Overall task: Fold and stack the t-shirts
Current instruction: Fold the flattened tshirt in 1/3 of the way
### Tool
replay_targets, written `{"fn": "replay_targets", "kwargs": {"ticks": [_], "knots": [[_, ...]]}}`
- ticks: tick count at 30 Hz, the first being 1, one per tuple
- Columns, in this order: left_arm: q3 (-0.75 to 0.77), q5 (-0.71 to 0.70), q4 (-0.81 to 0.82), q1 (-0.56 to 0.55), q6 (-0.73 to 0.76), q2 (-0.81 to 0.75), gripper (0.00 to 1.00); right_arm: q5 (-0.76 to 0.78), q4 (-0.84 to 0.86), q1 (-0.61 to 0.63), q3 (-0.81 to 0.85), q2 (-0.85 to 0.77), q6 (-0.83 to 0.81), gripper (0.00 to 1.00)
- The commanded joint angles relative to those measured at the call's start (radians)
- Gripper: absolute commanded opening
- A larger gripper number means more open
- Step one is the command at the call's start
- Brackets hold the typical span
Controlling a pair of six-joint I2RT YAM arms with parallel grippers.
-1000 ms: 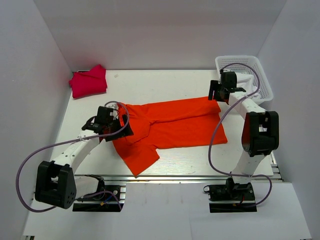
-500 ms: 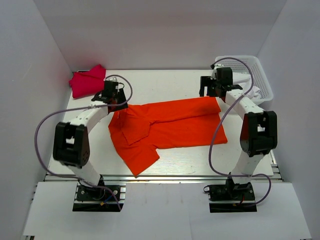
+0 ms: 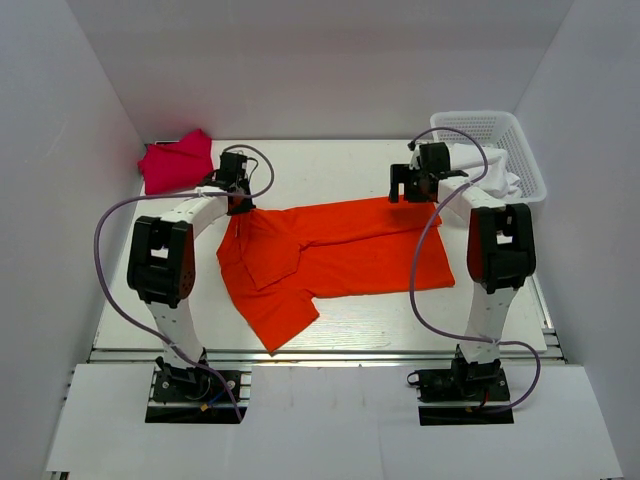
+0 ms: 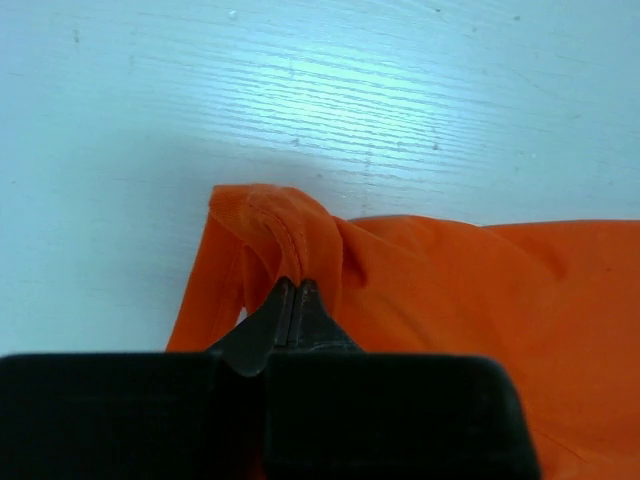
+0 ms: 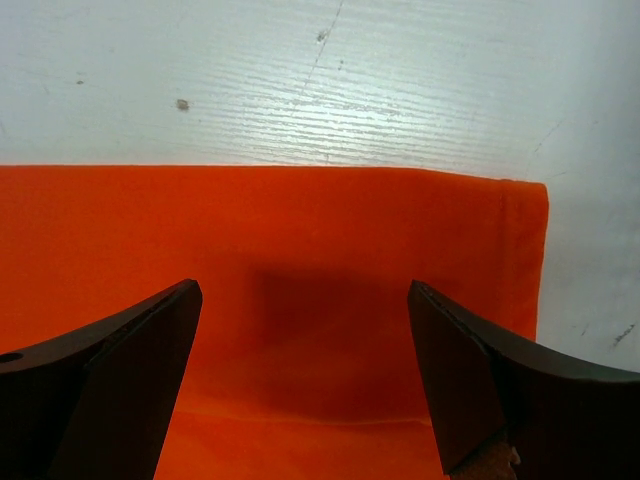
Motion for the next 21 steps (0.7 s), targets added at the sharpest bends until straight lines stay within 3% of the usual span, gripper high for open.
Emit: {"fn": "replay_targets", "kwargs": {"ticks": [1,11,17,21], "knots": [[0.033,-0.059,-0.021,0.023,0.001,-0.025,0.00,0.003,-0.003,0.003,0.035,0.011,0.020,0.89],[-0.035,-0.081,-0.017,0.127,-0.085,-0.046,0.00,0.049,-0.019,-0.007,0.024,0.068,0.086,0.89],[-0.054,0.008,0.031,0.170,-0.074,-0.022,0.01,0.091,-0.052,-0.007,0.058,0.118,0.111,0.89],[-0.011,0.045,-0.037,0.192,-0.074,0.020,0.07,0.100,-0.062,-0.008,0.090,0.131,0.114,0.89]]}}
